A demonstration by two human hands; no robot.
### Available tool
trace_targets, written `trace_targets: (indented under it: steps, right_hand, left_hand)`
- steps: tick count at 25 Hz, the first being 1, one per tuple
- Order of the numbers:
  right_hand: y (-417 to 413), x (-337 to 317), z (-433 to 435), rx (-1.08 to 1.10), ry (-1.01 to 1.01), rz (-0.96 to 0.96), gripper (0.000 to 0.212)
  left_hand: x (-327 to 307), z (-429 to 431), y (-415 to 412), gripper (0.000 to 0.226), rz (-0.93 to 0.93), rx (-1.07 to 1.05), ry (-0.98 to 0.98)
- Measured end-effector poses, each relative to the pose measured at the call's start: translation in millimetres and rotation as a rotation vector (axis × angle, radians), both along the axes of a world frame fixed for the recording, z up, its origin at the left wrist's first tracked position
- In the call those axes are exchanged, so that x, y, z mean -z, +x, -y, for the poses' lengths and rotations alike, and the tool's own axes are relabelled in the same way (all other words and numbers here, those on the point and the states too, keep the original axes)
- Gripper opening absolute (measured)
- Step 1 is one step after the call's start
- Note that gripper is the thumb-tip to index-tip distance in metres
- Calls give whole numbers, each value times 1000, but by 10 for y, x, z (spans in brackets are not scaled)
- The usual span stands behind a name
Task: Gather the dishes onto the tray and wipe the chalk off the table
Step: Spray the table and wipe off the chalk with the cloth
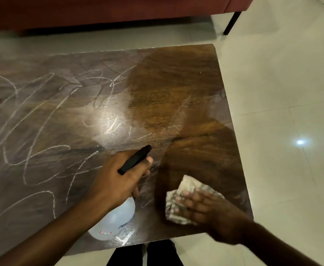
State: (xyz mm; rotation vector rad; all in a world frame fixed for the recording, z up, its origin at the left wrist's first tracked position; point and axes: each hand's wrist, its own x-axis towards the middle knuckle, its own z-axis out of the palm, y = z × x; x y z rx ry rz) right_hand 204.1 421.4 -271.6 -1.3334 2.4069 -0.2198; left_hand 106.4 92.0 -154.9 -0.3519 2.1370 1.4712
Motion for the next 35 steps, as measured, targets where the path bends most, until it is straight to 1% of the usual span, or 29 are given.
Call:
trace_targets:
  steps: [1, 2, 3, 5, 6, 7, 8, 10, 12, 13, 14, 15, 16, 17, 19, 20, 21, 22, 24, 25, 26, 27, 28, 29, 30, 31, 32, 33, 35]
  right_hand:
    - [-391, -8, -196, 51, 16, -24, 58]
    - [-851, -15, -321, 215, -14, -52, 54]
    - [-1364, -52, -354, 437, -60, -93, 51]
    - [-2245, -132, -167, 850, -115, -89, 55]
    - [-2459, -143, 44, 959, -123, -54, 59]
    - [-2479, -134, 287, 957, -115, -35, 62]
    - [-2329, -121, 523, 856, -114, -27, 64]
    - [-1587, -41, 869, 484, -113, 18, 67]
    - [-694, -5, 868, 6, -133, 32, 65]
    - [-503, -6, 753, -212, -137, 52, 64]
    - [-550, -4, 574, -391, -126, 83, 65]
    - [-792, 25, 409, -476, -106, 88, 68]
    - [-1124, 32, 296, -424, -89, 40, 68]
    - [-1505, 31, 225, -238, -71, -16, 68]
    - [-2233, -12, 136, 373, -83, -64, 64]
    - [-2443, -46, 107, 653, -108, -80, 62]
    - [-2483, -85, 105, 825, -134, -68, 62]
    - [-2360, -88, 103, 862, -153, -47, 62]
    - [-1729, -111, 82, 780, -130, -95, 60]
    - [-1276, -109, 77, 765, -100, -128, 59]
    - [-738, -53, 72, 742, -80, -103, 56]
    - [-192, 22, 83, 698, -70, -25, 52]
    - [309, 56, 112, 678, -67, -44, 48]
    - [585, 43, 81, 628, -9, -50, 44]
    - [660, 38, 1, 520, 63, -50, 43]
    - [526, -3, -81, 418, 134, -37, 45]
    - [275, -55, -157, 370, 141, -60, 49]
    - [-81, -106, -230, 372, 99, -62, 53]
    - [-958, -171, -218, 592, -19, 2, 59]
  left_hand:
    - [-9, -14, 35, 41, 1, -5, 9]
    - [-15, -44, 77, 45, 7, -1, 19]
    - [-15, -69, 129, 49, 18, -1, 31]
    - [16, -121, 225, 50, 51, -34, 78]
    - [29, -145, 261, 48, 67, -56, 98]
    - [33, -163, 292, 45, 77, -76, 111]
    - [28, -176, 313, 40, 79, -94, 122]
    - [0, -180, 319, 32, 64, -112, 108]
    - [-48, -159, 280, 42, 40, -73, 74]
    - [-81, -142, 265, 48, 31, -53, 68]
    - [-112, -122, 256, 51, 22, -44, 68]
    - [-132, -96, 250, 53, 12, -42, 63]
    - [-144, -72, 248, 54, 10, -43, 54]
    - [-149, -57, 254, 54, 14, -50, 48]
    - [-159, -31, 278, 51, 27, -83, 47]
    - [-166, -27, 301, 48, 30, -97, 51]
    - [-173, -21, 324, 44, 30, -102, 55]
    - [-182, -8, 346, 41, 29, -100, 62]
    - [-187, 12, 378, 38, 27, -82, 77]
    - [-183, 13, 391, 36, 28, -73, 79]
    - [-176, 4, 394, 35, 29, -63, 78]
    - [-164, -10, 400, 33, 32, -54, 73]
    - [-155, -22, 405, 31, 37, -47, 73]
    - [-155, -35, 407, 29, 42, -44, 85]
    - [-161, -41, 408, 29, 45, -44, 101]
    - [-168, -46, 406, 29, 44, -43, 110]
    - [-178, -49, 408, 31, 44, -39, 109]
    - [-189, -53, 406, 32, 39, -34, 102]
    - [-192, -42, 401, 29, 23, -42, 78]
